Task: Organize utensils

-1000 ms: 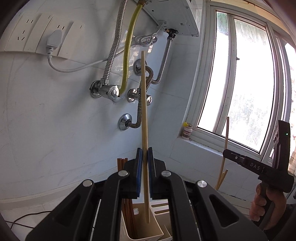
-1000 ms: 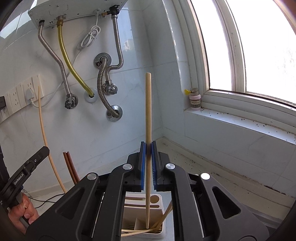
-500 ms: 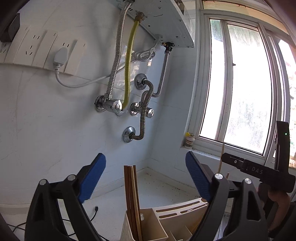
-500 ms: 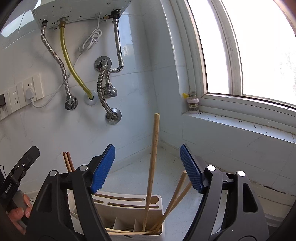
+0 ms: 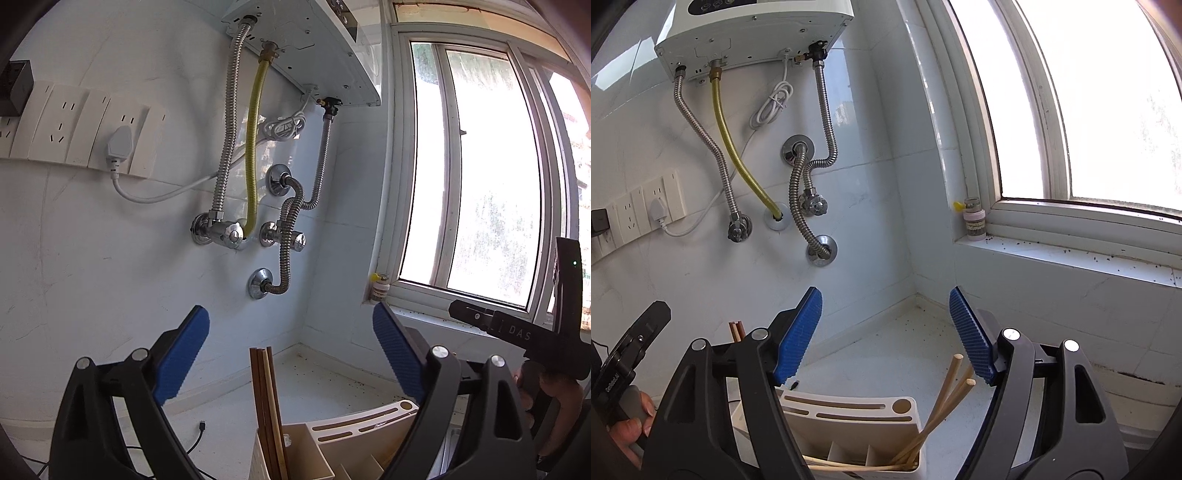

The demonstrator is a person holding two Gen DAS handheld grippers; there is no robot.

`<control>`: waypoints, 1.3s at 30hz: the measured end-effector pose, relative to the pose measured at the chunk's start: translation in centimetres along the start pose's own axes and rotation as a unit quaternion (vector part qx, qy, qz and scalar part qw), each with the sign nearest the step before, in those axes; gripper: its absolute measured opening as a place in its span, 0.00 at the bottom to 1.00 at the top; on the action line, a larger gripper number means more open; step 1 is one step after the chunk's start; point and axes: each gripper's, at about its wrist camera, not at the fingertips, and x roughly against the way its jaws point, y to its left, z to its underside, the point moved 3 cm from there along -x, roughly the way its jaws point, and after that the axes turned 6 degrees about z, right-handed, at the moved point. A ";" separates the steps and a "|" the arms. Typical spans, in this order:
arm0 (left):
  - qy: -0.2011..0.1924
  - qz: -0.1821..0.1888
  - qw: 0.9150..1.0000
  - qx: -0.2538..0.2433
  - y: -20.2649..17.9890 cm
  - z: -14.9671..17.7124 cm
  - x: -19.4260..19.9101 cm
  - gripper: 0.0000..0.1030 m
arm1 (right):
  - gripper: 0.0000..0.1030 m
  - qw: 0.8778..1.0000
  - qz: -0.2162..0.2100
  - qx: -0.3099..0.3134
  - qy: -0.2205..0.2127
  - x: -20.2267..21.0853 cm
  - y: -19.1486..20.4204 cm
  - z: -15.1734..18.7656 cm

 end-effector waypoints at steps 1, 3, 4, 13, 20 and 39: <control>0.000 -0.002 1.000 -0.001 0.0 -0.1 0.1 0.89 | 0.66 1.000 -0.001 -0.001 -0.002 0.1 0.0 -0.1; 0.001 -0.007 1.000 -0.003 0.0 -0.4 0.4 0.92 | 0.69 1.000 -0.002 -0.003 -0.006 0.5 0.1 -0.3; 0.001 -0.008 1.000 -0.003 0.0 -0.5 0.5 0.92 | 0.69 1.000 -0.002 -0.002 -0.009 0.7 0.1 -0.4; 0.006 -0.032 0.999 -0.011 -0.2 -1.7 2.8 0.95 | 0.80 0.999 -0.011 -0.004 -0.031 3.5 0.1 -1.6; 0.016 -0.032 0.999 -0.033 -1.1 -2.3 5.5 0.95 | 0.88 0.999 -0.011 0.001 -0.051 7.4 -0.2 -2.2; 0.086 0.011 0.994 -0.061 -3.6 -2.2 19.4 0.95 | 0.92 1.000 -0.004 0.011 -0.001 24.5 1.9 3.4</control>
